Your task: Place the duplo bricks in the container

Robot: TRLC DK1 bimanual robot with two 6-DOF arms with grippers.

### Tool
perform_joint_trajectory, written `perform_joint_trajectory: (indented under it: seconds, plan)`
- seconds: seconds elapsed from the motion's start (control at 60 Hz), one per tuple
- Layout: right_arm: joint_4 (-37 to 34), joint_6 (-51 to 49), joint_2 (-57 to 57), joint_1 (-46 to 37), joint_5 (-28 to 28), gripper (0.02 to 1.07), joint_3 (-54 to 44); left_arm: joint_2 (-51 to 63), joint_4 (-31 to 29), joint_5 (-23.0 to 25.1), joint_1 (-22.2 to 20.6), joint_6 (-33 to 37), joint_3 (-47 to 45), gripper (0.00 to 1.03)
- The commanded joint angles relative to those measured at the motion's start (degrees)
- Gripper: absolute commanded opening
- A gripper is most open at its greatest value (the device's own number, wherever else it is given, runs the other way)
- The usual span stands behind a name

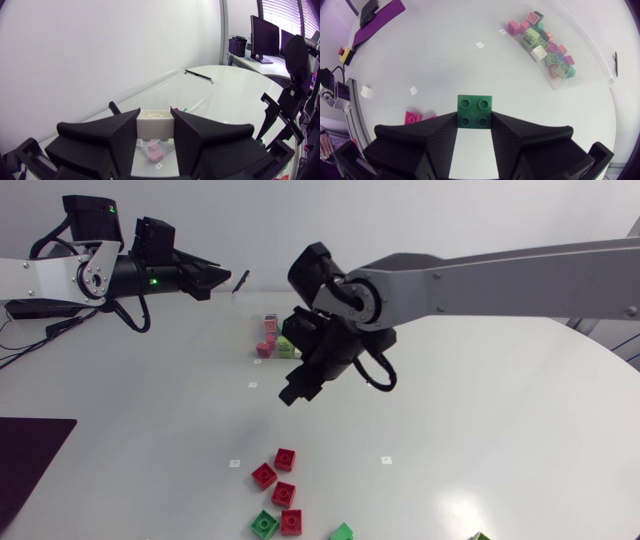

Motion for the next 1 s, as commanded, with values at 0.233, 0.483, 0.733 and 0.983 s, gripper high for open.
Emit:
perform_joint_trajectory:
  seconds: [0.233,0.483,0.733,0.983]
  plan:
    - [1.42,3.13,-1.65,-8.91,-1.57,0.41,7.83,6.62,1.37,-2.37,-4.76,-4.01,6.81,0.03]
    - [6.78,6.47,2.04,-12.69,-2.19,0.41,14.6,11.81,3.57,-6.76,-7.22,-4.98,10.24,0.04]
    - [11.0,9.28,8.1,-14.98,-2.45,0.41,21.54,14.88,4.45,-10.98,-8.54,-5.68,13.58,0.99]
    - [15.04,10.77,12.15,-15.77,-1.93,0.41,24.45,6.01,3.22,-10.98,-7.49,-4.72,6.29,0.99]
